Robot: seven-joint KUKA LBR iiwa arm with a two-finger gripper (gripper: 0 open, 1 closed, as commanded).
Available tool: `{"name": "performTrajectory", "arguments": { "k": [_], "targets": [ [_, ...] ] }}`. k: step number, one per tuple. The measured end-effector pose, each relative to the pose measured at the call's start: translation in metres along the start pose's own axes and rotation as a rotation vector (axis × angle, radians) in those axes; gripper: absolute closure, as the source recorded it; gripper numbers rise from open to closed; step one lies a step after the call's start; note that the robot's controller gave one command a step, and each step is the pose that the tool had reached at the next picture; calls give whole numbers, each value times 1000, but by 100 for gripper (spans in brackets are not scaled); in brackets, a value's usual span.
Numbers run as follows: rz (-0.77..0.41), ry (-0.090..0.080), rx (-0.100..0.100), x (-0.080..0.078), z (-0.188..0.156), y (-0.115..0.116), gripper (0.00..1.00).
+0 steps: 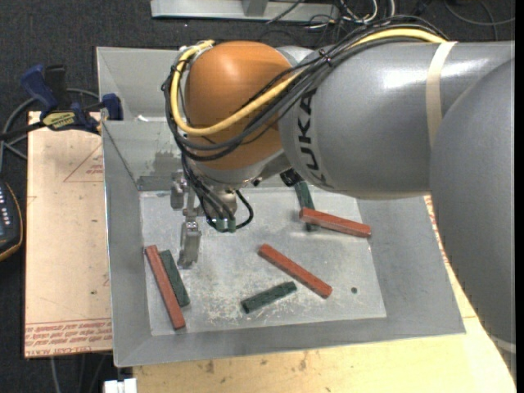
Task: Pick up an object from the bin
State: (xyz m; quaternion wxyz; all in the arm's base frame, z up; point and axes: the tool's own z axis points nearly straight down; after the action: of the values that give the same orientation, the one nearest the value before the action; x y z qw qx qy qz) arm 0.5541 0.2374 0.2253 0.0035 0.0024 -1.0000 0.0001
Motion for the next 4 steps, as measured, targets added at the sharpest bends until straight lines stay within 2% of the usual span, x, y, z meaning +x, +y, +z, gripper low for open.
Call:
{"name": "performTrajectory", "arguments": {
  "k": [1, 2, 3, 4],
  "targets": [
    [46, 5, 3, 73, 100, -22, 0],
    [184, -2, 2, 56, 152, -79, 0],
    [287, -5, 1, 61, 146, -142, 0],
    [-259, -10, 3, 28, 150, -243, 0]
  ]
}}
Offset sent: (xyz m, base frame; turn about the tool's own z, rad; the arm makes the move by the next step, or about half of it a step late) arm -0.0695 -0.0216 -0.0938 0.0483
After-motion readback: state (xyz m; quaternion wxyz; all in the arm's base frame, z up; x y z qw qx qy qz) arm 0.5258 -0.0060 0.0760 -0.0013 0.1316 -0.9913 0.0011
